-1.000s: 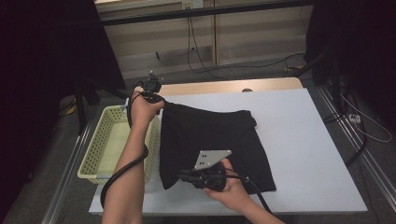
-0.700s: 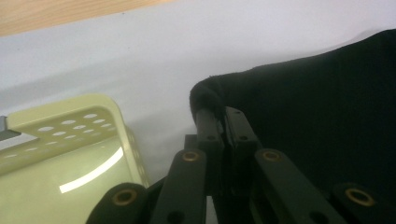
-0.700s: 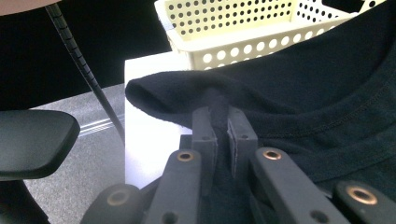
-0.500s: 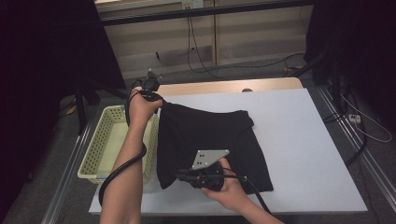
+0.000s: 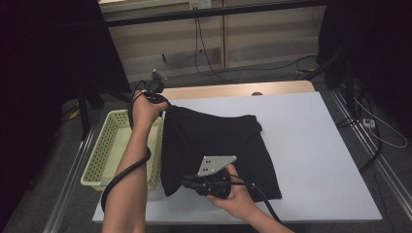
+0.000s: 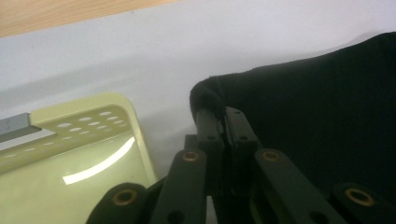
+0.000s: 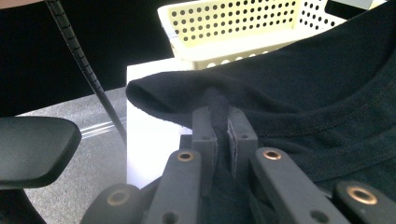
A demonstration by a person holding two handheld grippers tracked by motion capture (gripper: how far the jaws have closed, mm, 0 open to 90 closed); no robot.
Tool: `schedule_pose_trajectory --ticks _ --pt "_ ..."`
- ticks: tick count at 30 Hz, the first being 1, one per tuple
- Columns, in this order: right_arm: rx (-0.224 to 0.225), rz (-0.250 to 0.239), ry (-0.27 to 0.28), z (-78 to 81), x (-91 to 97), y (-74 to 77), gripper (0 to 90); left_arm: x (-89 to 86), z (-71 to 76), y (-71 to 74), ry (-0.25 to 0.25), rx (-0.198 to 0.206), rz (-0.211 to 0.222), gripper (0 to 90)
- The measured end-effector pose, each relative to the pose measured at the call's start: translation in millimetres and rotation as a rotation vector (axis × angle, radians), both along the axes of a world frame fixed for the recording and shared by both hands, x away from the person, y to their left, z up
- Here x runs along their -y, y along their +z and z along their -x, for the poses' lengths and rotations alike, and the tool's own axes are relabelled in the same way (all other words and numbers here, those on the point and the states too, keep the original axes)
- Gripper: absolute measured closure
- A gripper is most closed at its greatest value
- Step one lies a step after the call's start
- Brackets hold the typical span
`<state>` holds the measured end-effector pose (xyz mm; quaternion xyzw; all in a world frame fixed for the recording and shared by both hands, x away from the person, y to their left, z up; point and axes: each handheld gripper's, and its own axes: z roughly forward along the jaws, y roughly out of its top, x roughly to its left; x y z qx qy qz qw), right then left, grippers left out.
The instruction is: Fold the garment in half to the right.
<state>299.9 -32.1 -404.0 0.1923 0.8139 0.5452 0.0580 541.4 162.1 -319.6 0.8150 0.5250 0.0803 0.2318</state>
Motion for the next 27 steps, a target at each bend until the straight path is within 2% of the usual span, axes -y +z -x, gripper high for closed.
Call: schedule_pose_trajectory --ticks 1,12,27 --pt "-0.001 -0.002 0.001 0.0 -0.6 0.6 84.7 -0.1 0.3 -0.5 0.013 0.001 0.009 86.7" --pt "0.004 -0.007 0.002 -0.9 -4.4 1.7 84.7 -2.5 -0.7 1.0 0.0 0.006 0.0 86.7" --pt "0.003 -0.005 0.006 -0.6 -5.4 2.1 84.7 -4.6 -0.6 0.9 0.008 0.003 0.019 86.7"
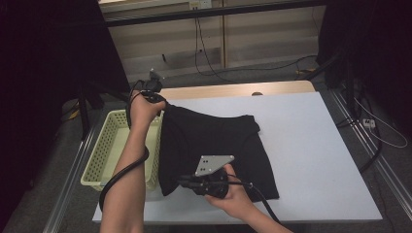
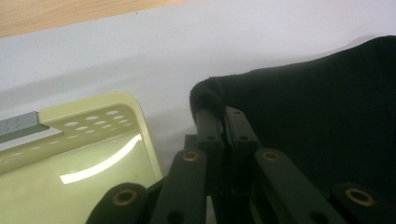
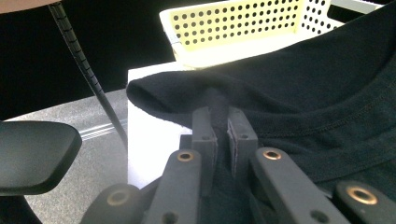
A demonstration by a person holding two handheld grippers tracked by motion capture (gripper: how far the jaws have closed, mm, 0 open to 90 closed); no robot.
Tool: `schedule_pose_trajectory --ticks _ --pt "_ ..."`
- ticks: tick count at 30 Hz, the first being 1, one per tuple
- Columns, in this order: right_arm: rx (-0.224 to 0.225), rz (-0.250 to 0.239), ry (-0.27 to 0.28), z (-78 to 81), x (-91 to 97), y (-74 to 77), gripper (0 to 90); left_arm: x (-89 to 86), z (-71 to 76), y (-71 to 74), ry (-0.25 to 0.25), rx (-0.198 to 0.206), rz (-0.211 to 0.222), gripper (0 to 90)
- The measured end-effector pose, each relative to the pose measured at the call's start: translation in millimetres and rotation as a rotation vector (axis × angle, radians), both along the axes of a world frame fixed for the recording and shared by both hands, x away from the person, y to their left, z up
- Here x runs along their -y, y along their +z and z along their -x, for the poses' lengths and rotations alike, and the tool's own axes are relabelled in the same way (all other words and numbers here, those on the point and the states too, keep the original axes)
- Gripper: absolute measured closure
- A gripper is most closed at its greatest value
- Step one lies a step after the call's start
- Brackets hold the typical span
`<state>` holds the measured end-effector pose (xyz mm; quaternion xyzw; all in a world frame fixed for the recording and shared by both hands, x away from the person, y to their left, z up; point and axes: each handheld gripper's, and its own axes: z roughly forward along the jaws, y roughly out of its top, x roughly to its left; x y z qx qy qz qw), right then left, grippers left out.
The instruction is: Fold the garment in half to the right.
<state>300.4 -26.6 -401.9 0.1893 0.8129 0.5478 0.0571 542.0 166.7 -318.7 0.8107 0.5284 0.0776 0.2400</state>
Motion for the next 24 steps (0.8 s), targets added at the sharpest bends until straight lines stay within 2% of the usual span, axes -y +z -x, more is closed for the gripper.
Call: schedule_pose_trajectory --ticks 6,24 --pt "-0.001 0.0 0.001 -1.2 -2.6 0.7 84.7 -1.2 -0.8 -0.9 0.0 -0.011 -0.007 86.7" --pt "0.0 -0.003 0.018 -2.6 -12.6 3.3 84.7 -10.7 0.9 3.2 0.013 -0.004 -0.004 86.7"
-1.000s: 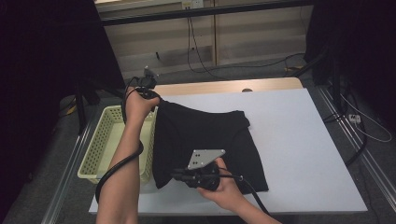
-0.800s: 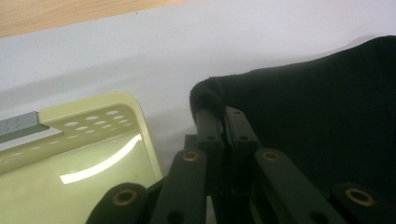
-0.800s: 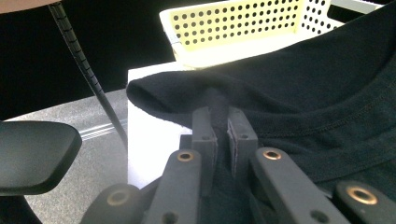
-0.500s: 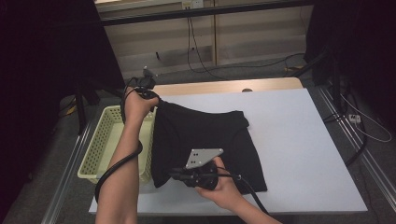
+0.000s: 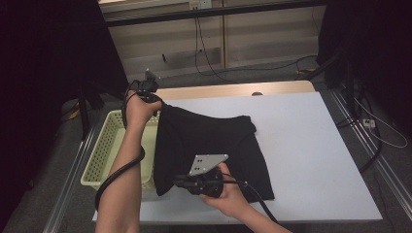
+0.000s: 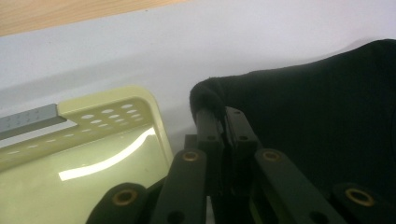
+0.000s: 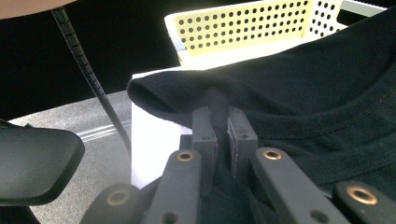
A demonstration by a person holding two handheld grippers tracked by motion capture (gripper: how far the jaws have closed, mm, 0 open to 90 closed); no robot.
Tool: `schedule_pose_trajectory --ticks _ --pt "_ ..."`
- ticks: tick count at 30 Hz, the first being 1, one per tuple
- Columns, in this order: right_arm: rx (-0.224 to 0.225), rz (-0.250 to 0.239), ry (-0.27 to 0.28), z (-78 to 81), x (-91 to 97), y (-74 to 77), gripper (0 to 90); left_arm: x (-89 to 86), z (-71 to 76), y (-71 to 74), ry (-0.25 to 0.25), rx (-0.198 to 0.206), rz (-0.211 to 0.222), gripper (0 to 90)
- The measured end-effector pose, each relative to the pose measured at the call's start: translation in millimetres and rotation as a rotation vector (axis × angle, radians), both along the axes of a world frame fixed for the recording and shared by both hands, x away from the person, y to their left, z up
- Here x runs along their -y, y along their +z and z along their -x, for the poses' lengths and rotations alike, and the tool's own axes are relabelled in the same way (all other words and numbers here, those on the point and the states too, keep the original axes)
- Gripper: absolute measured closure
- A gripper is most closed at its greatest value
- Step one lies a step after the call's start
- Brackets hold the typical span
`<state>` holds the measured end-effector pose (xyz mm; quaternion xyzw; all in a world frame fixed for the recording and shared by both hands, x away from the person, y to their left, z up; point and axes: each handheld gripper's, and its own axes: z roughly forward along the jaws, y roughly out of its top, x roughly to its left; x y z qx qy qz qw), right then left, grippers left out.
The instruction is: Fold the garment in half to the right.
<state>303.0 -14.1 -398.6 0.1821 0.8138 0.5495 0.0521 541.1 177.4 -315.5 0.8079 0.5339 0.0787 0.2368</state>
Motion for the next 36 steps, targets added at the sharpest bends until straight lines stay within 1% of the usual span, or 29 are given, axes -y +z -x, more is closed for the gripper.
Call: schedule_pose_trajectory --ticks 10,13,15,17,20,25,27,29,31,33,36 --pt "0.003 0.001 0.001 0.0 -1.3 1.5 84.7 -1.8 -0.1 1.1 -0.006 0.002 0.001 86.7" --pt "0.004 -0.001 0.001 0.2 -1.2 1.6 84.7 -0.8 0.4 0.6 0.0 -0.001 0.009 86.7" --pt "0.002 -0.001 0.002 0.2 -1.2 1.4 84.7 -0.3 0.5 0.7 0.001 0.0 0.004 86.7" --pt "0.003 -0.001 0.002 0.3 -1.2 1.3 84.7 -0.4 0.4 0.8 -0.001 0.005 0.007 86.7" --pt "0.002 -0.002 0.002 0.3 -1.2 1.4 84.7 -0.1 0.5 1.4 0.004 0.002 0.009 86.7" --pt "0.003 -0.004 0.002 0.2 -1.7 1.2 84.7 -1.9 0.3 2.0 -0.008 0.004 0.003 86.7" --pt "0.002 -0.003 0.002 0.3 -2.2 1.1 84.7 -1.5 0.9 1.7 0.004 -0.001 0.013 86.6" --pt "-0.002 -0.004 0.003 0.1 -2.9 0.7 84.7 -1.4 1.3 1.5 0.005 0.001 0.01 86.6" --pt "-0.003 -0.003 0.007 -0.3 -3.9 0.3 84.7 -2.5 1.1 2.3 -0.001 -0.005 0.009 86.7" --pt "-0.002 -0.001 0.007 -0.4 -5.1 0.0 84.7 -4.2 0.9 2.6 -0.006 0.002 0.006 86.6" --pt "-0.004 -0.003 0.01 -1.0 -6.7 -0.3 84.7 -5.3 1.4 2.9 0.01 -0.001 0.01 86.6"
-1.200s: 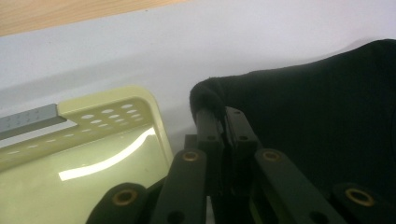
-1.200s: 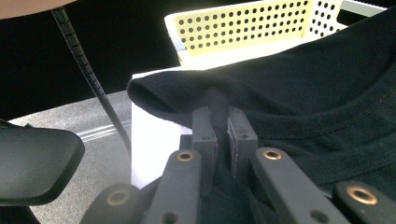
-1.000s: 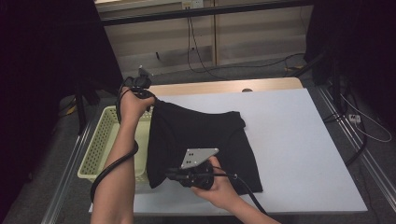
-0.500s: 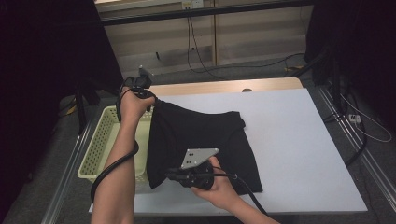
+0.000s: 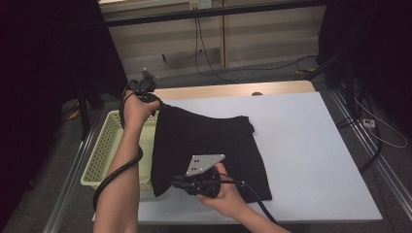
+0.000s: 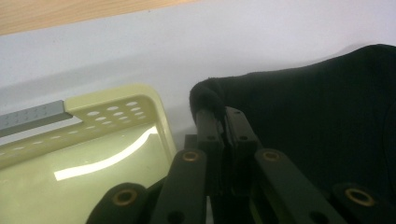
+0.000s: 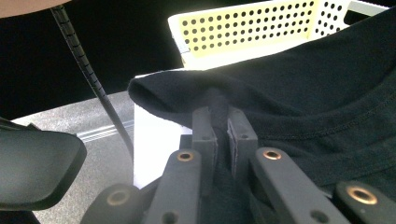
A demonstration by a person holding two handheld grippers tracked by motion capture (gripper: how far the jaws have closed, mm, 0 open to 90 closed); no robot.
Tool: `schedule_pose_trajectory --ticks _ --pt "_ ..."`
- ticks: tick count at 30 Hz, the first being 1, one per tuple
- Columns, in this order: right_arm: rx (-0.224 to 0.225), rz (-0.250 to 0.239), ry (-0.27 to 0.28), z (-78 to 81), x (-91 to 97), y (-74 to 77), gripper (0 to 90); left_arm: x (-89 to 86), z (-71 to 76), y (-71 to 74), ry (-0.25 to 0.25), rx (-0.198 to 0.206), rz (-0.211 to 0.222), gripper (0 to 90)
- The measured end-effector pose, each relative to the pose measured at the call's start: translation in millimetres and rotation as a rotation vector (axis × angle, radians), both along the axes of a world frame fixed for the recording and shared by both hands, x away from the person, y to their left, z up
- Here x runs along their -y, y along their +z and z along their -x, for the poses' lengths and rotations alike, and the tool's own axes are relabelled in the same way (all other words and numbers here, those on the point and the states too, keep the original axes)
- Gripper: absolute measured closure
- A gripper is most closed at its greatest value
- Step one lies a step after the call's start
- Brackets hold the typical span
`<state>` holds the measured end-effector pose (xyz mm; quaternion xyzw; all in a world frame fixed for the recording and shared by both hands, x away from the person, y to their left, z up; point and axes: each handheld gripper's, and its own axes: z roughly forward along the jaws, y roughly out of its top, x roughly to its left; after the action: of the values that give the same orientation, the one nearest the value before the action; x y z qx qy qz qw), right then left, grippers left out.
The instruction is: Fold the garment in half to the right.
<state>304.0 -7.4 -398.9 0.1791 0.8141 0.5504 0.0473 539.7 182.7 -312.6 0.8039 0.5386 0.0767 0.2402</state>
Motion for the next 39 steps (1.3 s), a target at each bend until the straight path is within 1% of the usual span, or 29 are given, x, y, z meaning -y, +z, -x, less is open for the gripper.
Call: schedule_pose_trajectory --ticks 1,2,4,6,7,15,16,19,23,24,25,26,28,29,31,32,33,37,38,39 --pt "-0.001 0.0 0.0 -0.2 -0.4 0.1 84.7 -1.4 -0.2 0.1 -0.007 0.004 0.001 86.7" --pt "0.002 -0.001 0.002 -0.3 -1.0 0.2 84.7 -1.8 0.1 0.2 -0.004 -0.002 0.003 86.7" --pt "0.001 -0.001 0.003 -0.1 -2.0 0.5 84.7 -2.9 0.4 -0.4 0.003 0.004 0.002 86.6" --pt "0.003 -0.001 0.005 -0.1 -3.1 0.7 84.7 -5.2 0.4 0.0 -0.001 0.001 0.003 86.6" --pt "0.005 0.001 0.005 0.0 -3.7 0.6 84.7 -6.2 0.4 0.1 -0.003 0.005 0.0 86.7" --pt "0.008 -0.006 0.014 0.2 -9.5 2.3 84.7 -10.4 2.1 2.8 0.011 0.003 0.001 86.6" --pt "0.009 -0.004 0.014 0.2 -9.9 2.4 84.6 -10.8 2.1 2.0 0.01 0.008 0.001 86.6" --pt "0.008 -0.003 0.014 -0.7 -9.6 1.5 84.6 -10.7 1.8 1.1 0.007 -0.001 0.001 86.6" --pt "0.006 -0.003 0.008 -1.5 -7.3 0.2 84.6 -7.8 0.9 -0.1 0.002 0.013 0.005 86.6" --pt "0.005 -0.005 0.005 -1.4 -6.5 0.0 84.6 -6.2 0.9 -0.3 0.006 0.01 0.007 86.6" --pt "0.003 -0.007 0.005 -1.4 -5.7 -0.3 84.5 -5.0 0.5 -0.2 -0.001 0.007 0.004 86.6" --pt "0.004 -0.007 0.003 -1.4 -5.0 -0.6 84.5 -3.1 0.5 -0.6 0.004 0.009 0.009 86.6" --pt "0.01 -0.004 0.0 -1.5 -2.9 -1.0 84.5 0.0 0.0 -1.6 -0.002 0.012 0.007 86.6" --pt "0.006 -0.008 -0.002 -1.1 -1.9 -1.2 84.5 1.3 -0.4 -1.8 -0.01 0.01 0.003 86.6" --pt "0.003 -0.009 -0.007 -0.6 0.5 -2.0 84.5 5.3 -0.9 -3.8 -0.008 0.011 0.008 86.5" --pt "0.004 -0.008 -0.008 -0.6 1.6 -2.7 84.5 6.3 -1.6 -4.0 -0.021 0.009 0.002 86.6" --pt "0.002 -0.008 -0.011 -0.2 2.6 -3.4 84.5 8.6 -1.7 -5.0 -0.014 0.011 0.009 86.6" --pt "-0.002 -0.008 -0.018 0.3 7.3 -5.9 84.5 16.1 -3.2 -8.0 -0.024 0.012 0.009 86.6" --pt "-0.002 -0.008 -0.021 0.5 8.4 -6.4 84.5 17.9 -3.7 -8.2 -0.026 0.004 0.01 86.6" --pt "-0.004 -0.009 -0.024 0.6 9.5 -7.0 84.5 19.3 -4.4 -9.0 -0.037 0.008 0.007 86.5"
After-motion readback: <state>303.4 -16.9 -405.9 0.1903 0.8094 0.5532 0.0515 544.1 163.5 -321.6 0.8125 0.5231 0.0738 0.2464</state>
